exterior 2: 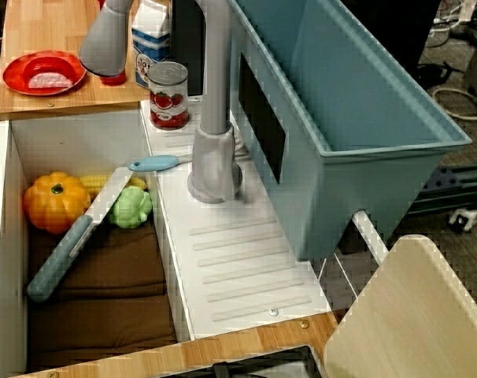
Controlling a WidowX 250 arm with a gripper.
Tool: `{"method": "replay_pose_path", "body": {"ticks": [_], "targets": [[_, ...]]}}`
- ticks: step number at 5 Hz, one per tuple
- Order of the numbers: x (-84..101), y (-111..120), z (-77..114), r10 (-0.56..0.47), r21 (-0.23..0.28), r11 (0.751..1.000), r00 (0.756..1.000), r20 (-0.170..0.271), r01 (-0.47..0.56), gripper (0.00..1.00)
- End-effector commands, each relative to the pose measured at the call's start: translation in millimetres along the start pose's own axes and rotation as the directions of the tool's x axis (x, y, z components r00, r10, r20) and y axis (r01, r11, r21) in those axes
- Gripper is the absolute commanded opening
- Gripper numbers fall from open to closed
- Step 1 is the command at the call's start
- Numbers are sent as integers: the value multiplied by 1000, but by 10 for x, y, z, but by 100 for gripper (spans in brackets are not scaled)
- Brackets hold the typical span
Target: Lift bowl
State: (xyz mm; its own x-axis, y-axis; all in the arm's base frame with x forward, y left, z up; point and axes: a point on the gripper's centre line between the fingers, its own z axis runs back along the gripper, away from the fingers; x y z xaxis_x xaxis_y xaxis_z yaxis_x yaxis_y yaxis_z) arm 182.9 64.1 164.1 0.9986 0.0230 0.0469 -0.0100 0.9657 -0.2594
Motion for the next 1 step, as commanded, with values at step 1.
{"method": "replay_pose_path", "body": {"ticks": [1], "targets": [[-120, 65, 202, -6, 9, 1000, 998, 59, 5, 0]]}}
